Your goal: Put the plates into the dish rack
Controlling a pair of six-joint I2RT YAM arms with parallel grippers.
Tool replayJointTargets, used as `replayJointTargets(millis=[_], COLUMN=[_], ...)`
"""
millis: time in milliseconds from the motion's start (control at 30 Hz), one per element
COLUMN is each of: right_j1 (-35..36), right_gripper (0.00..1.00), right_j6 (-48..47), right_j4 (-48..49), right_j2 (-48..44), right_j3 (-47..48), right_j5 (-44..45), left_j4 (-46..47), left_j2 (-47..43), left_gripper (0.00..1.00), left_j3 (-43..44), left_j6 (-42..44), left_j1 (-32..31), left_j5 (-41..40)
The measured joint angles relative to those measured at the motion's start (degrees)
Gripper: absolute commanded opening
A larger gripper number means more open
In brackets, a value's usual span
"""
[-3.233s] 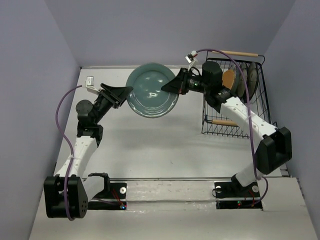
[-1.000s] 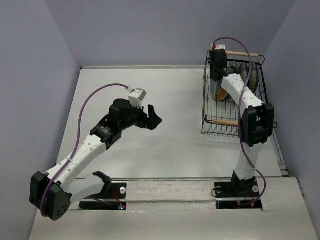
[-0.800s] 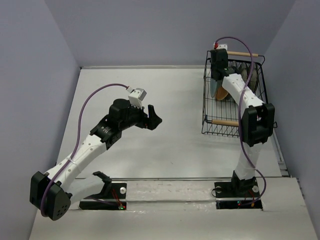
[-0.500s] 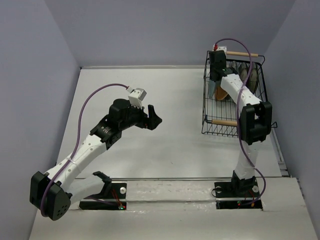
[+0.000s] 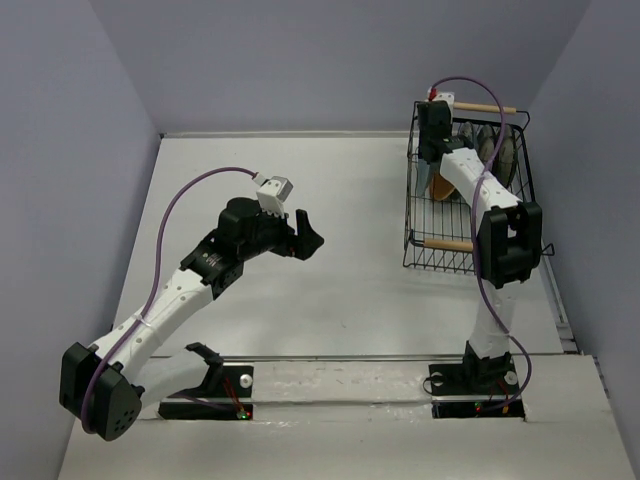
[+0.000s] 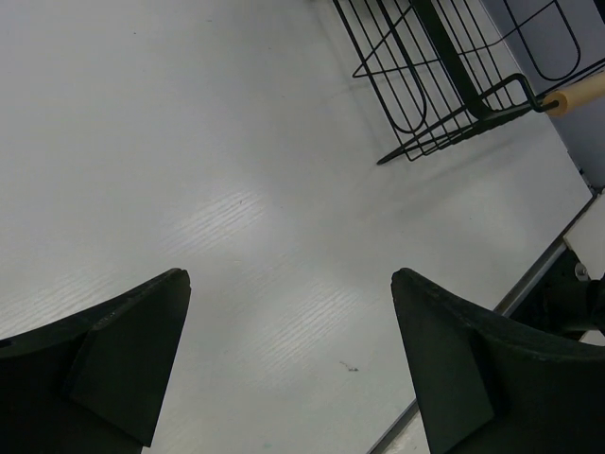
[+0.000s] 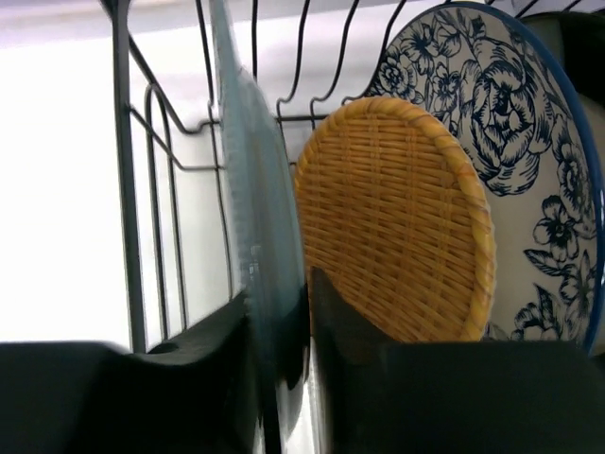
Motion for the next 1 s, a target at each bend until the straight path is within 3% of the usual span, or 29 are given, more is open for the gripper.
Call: replayJointTargets(millis=[100,267,367,633,733,867,900,1000], right_j1=[0.0,0.0,0.0,-0.33,-0.35,-0.39,-0.46,-0.76], right_gripper=[0.55,0.62,0.72,0.75,0.69,0.5,0.39,0.21], right_j6=[0.5,0.5,0.5,0.2,-0.2,-0.52,-0.42,0.09], right_j4=[2.1,3.56,3.74,3.89,3.89,3.93,3.93,3.96], right_j2=[0.02,0.46,0.94,0.94,0.94,0.94,0.94,0.94], right_j3=[0.13,2.05,3.21,3.23,3.23,3.23,3.23,3.23], right_j5=[0.31,0.24,0.09,-0.61,-0.81,-1.46,-1.79,-2.84], left_j4=[0.0,0.0,0.0,0.02,0.02,0.02,0.02,0.02], left_j2=[0.02,0.0,0.02,0.0,0.0,-0.02,-0.02,-0.02], left_gripper=[0.99,0.99,0.99,0.99,0.99,0.99,0.99,0.99], left_j3=[0.0,0.0,0.0,0.0,0.0,0.0,0.0,0.0], left_j6=[0.0,0.0,0.0,0.0,-0.02,-0.02,-0.02,-0.02], left_j1=[0.0,0.0,0.02,0.11,0.15,0.2,0.26,0.35], left_j5=[-0.04,-0.07,-0.09,-0.09,-0.15,-0.26,-0.28,-0.31])
